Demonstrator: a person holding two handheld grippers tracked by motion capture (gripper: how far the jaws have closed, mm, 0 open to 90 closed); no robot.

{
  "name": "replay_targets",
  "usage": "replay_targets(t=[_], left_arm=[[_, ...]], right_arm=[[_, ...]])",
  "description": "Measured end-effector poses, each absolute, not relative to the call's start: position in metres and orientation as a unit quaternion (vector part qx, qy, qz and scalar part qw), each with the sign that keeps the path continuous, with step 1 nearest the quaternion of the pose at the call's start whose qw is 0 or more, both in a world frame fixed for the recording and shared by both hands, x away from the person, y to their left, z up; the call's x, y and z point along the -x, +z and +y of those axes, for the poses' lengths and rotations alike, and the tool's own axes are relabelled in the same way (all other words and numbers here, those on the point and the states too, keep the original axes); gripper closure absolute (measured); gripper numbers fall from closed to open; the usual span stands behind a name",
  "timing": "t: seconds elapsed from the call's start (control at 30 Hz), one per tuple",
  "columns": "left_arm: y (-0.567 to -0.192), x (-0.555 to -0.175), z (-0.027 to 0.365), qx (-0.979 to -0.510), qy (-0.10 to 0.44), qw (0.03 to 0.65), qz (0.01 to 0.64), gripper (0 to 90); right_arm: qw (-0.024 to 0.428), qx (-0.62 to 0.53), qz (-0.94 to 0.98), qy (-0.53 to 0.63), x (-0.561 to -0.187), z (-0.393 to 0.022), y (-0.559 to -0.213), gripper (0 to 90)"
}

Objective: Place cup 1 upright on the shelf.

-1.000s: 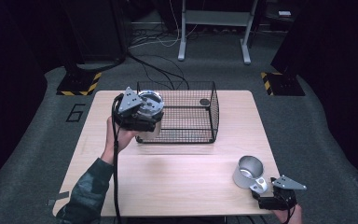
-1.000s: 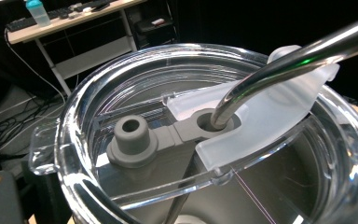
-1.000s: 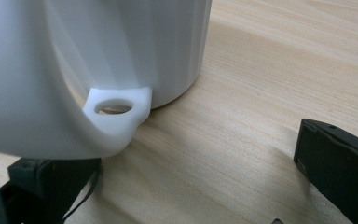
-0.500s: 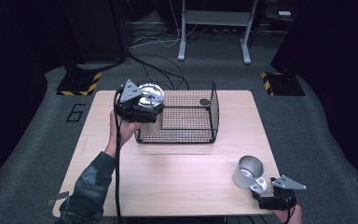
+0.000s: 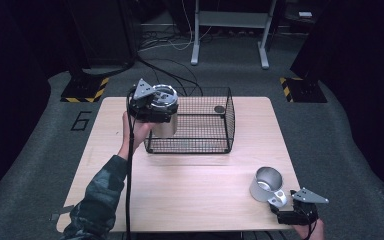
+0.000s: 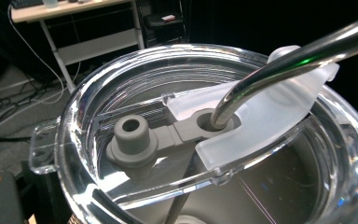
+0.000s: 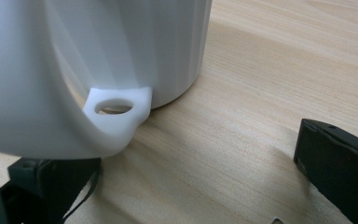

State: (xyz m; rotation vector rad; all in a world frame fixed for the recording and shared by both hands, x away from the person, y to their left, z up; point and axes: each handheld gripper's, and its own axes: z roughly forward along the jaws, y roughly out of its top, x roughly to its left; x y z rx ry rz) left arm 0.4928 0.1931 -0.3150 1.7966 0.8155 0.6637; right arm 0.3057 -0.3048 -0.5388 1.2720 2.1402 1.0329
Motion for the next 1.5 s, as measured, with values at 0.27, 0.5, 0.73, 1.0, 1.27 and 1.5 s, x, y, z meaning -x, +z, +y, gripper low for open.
replay_targets(t=[0.27,0.5,0.73,1.0,1.27,1.5], left_arm=[[-0.327,-0.512,0.190,-0.741,0.274,0.497,0.359,3.7],[-0.339,-0.528,0.186,-0.738,0.270,0.490,0.376,3.7],[-0.351,-0.542,0.182,-0.737,0.267,0.482,0.393,3.8],[-0.360,-0.553,0.181,-0.740,0.263,0.470,0.403,3.8],[-0.369,-0.560,0.174,-0.744,0.256,0.459,0.412,3.7],[-0.377,-0.566,0.168,-0.752,0.250,0.448,0.413,3.7]], right_arm=[[0.221,-0.460,0.775,0.374,-0.306,-0.305,-0.539,0.1],[0.221,-0.460,0.775,0.374,-0.306,-0.305,-0.539,0.1],[0.222,-0.459,0.775,0.374,-0.306,-0.305,-0.539,0.1],[0.222,-0.459,0.774,0.375,-0.306,-0.305,-0.539,0.1],[0.222,-0.458,0.775,0.374,-0.306,-0.305,-0.539,0.1],[0.220,-0.458,0.777,0.372,-0.306,-0.305,-0.539,0.1]])
